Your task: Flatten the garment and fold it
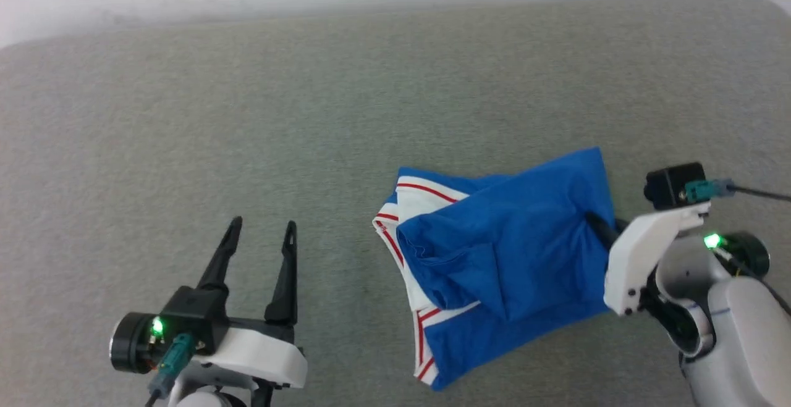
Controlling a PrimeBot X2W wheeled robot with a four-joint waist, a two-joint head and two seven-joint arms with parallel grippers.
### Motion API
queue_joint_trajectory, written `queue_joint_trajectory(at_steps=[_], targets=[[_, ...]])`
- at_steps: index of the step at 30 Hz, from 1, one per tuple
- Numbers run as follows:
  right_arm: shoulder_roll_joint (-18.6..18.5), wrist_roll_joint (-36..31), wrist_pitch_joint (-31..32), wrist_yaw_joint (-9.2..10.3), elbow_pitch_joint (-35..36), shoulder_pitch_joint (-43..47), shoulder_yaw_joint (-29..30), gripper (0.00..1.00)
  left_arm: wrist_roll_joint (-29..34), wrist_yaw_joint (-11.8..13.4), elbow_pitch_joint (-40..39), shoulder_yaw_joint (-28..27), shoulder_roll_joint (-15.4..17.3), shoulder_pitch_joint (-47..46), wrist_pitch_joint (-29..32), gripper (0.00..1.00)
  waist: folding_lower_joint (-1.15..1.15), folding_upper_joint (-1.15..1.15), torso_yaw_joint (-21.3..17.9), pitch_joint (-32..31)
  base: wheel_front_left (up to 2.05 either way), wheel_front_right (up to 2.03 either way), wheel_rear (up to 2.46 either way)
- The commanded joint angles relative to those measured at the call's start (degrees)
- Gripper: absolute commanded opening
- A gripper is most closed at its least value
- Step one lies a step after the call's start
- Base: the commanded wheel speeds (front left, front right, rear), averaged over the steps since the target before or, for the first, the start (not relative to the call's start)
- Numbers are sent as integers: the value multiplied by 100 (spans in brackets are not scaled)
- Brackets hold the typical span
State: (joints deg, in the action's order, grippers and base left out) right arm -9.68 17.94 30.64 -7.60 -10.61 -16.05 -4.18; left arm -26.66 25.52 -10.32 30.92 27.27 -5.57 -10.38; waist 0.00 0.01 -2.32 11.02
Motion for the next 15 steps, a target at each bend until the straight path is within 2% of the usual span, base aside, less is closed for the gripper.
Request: queue_joint_trajectory(at_steps=[1,10,15], targets=[[-39,-60,-33,11,-16,-129,-24,0,60,32,-25,-29,41,-93,13,100,0,-1,-398,-37,0,0,0],[-474,-4,-185,11,-410,-1019,-716,0,84,78,-141,-85,183,-163,143,100,0,-1,-1349,-65,0,0,0],[-745,65,-318,11,-661,-1454,-988,0,133,56,-146,-28,194,-280,217,100,0,-1,-1664,-17,0,0,0]])
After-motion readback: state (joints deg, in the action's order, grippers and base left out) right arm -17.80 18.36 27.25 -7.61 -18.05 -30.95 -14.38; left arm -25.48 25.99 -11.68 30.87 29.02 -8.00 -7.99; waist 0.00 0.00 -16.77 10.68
